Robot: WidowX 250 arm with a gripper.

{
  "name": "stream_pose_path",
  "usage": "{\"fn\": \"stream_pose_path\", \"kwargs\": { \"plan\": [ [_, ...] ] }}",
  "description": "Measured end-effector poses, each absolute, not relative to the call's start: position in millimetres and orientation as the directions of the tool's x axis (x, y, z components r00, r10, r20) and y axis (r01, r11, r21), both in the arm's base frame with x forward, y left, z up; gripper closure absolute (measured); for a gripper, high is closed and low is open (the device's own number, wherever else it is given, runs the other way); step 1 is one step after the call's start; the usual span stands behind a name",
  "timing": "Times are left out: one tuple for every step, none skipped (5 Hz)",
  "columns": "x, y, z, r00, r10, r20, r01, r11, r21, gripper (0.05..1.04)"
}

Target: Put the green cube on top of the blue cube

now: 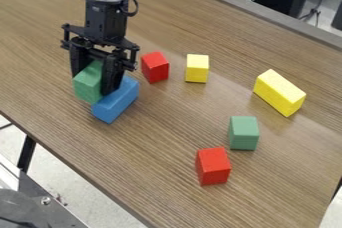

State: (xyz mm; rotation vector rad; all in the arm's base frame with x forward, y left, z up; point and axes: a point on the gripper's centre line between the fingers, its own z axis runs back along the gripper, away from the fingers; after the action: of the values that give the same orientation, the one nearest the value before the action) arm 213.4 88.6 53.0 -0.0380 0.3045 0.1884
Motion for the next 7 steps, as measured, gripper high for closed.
{"fn": "stream_pose_path", "kwargs": {
  "plan": [
    [214, 87, 55, 0.941, 0.171, -0.29, -0.183, 0.983, -0.014, 0.487],
    [213, 81, 56, 0.946, 0.159, -0.283, -0.173, 0.985, -0.025, 0.487],
    [213, 79, 56, 0.948, 0.154, -0.277, -0.169, 0.985, -0.03, 0.487],
    [210, 77, 54, 0.946, 0.152, -0.285, -0.169, 0.985, -0.036, 0.487],
    [210, 77, 54, 0.945, 0.15, -0.29, -0.168, 0.985, -0.037, 0.428],
    [210, 75, 54, 0.947, 0.131, -0.293, -0.145, 0.989, -0.027, 0.14],
    [214, 71, 62, 0.959, 0.126, -0.254, -0.139, 0.99, -0.034, 0.083]
  ]
}}
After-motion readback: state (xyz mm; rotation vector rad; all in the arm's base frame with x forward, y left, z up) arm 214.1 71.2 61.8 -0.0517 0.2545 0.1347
